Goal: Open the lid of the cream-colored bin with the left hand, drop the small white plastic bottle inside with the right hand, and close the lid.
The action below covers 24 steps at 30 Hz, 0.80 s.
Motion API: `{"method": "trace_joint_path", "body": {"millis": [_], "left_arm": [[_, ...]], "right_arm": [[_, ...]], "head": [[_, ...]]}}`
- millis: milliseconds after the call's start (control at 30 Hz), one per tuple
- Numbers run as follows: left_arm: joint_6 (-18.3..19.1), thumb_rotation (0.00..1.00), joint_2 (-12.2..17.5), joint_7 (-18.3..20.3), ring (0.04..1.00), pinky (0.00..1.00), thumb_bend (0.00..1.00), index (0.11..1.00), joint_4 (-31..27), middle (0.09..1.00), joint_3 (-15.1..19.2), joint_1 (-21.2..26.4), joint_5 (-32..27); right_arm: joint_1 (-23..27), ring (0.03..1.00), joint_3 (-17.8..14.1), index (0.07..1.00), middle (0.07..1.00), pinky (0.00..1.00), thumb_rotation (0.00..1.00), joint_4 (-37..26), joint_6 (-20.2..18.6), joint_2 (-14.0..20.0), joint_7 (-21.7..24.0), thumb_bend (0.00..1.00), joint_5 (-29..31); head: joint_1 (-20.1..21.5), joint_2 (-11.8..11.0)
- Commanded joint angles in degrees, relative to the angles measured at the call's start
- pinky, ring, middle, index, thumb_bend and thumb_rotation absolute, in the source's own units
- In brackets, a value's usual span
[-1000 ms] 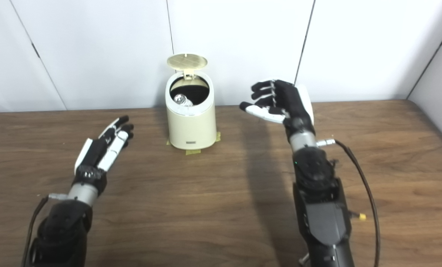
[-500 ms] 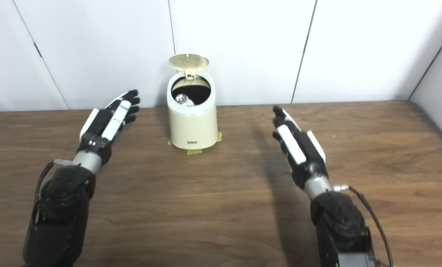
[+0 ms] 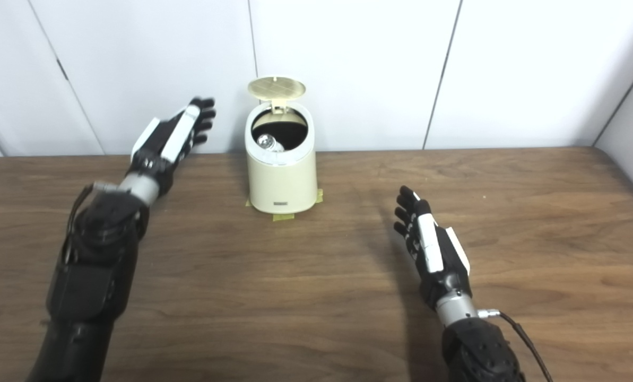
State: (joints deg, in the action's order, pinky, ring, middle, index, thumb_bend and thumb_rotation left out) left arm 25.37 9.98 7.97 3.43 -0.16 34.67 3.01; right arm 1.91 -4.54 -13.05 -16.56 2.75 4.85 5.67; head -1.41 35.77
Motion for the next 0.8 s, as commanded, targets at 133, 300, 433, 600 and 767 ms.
{"method": "trace_joint_path", "body": {"millis": [133, 300, 433, 600, 767], "left_arm": [[-2.13, 0.93, 0.75, -0.06, 0.925, 0.93, 0.56, 0.923, 1.57, 0.918, 0.0, 6.06, -0.3], [-4.19, 0.95, 1.14, -0.41, 0.916, 0.92, 0.56, 0.932, 5.05, 0.915, -0.39, 8.44, 0.37], [-5.54, 0.97, 1.39, -0.67, 0.909, 0.91, 0.55, 0.934, 7.95, 0.909, -0.91, 10.89, 1.01], [-7.05, 1.0, 2.62, 0.75, 0.916, 0.93, 0.54, 0.925, 11.38, 0.908, -3.45, 14.24, 2.72], [-8.36, 0.98, 2.63, 1.13, 0.902, 0.9, 0.53, 0.904, 13.38, 0.888, -4.85, 16.0, 3.56]], "right_arm": [[0.03, 0.974, 0.44, 0.935, 0.955, 0.95, 0.97, -0.19, 4.52, -0.5, -0.48, 0.65, 0.35], [-0.4, 0.962, 0.75, 0.932, 0.949, 0.92, 0.98, 0.27, 4.85, -0.77, -0.86, 0.64, 0.23], [-0.44, 0.961, 1.09, 0.934, 0.949, 0.94, 0.97, 1.35, 5.67, -0.5, -0.71, 0.65, -0.11], [-0.39, 0.959, 1.31, 0.934, 0.944, 0.95, 0.97, 1.76, 5.96, -0.4, -0.75, 0.65, -0.16], [-0.27, 0.96, 1.26, 0.934, 0.945, 0.96, 0.97, 2.63, 6.76, -0.32, -0.64, 0.64, 0.03]], "head": [[-0.26, -0.24], [-0.05, -0.54], [0.15, -0.79], [0.34, -1.1], [0.06, -2.49]]}}
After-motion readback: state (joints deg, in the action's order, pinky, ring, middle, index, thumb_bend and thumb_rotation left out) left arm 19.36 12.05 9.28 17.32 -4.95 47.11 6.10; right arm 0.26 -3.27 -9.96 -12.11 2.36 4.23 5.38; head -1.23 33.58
